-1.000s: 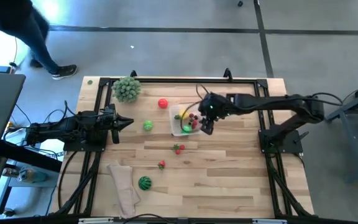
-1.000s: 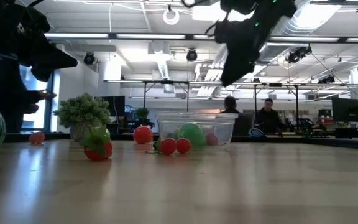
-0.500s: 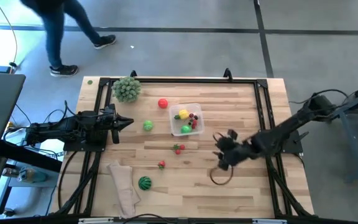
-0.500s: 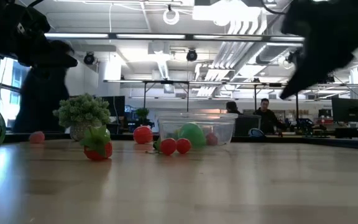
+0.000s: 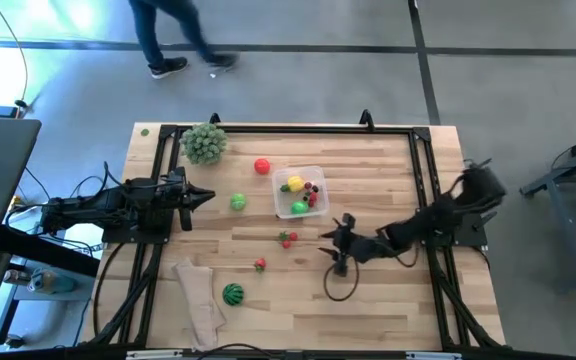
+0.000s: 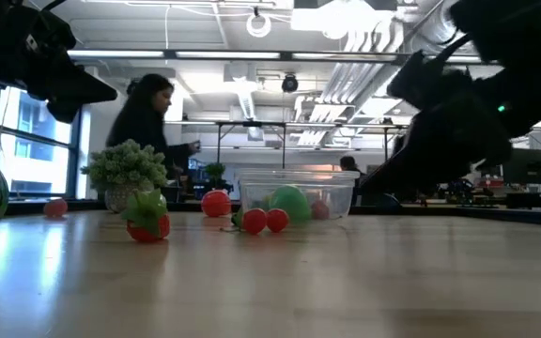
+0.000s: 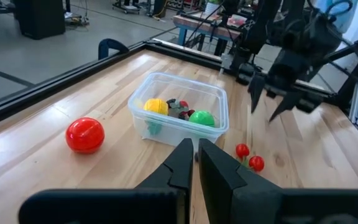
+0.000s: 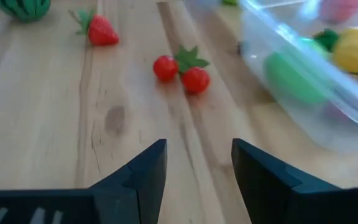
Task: Pick and placing Produce into tupperware
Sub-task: Put the red cherry into the transparent container
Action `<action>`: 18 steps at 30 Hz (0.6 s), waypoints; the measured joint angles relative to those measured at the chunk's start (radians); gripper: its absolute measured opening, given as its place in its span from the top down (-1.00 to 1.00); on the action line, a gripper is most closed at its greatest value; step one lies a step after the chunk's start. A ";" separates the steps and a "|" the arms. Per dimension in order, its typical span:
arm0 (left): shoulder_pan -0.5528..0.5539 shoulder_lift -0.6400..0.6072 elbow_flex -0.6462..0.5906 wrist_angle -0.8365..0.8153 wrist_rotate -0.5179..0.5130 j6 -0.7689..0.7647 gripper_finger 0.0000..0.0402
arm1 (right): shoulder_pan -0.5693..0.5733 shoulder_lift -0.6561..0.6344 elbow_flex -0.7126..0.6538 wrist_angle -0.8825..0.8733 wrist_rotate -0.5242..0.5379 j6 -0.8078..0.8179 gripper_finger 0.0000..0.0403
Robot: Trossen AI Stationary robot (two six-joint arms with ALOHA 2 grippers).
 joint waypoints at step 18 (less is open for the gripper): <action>0.000 0.000 0.000 -0.001 0.000 0.000 0.92 | -0.040 0.440 0.382 -0.021 0.166 0.124 0.14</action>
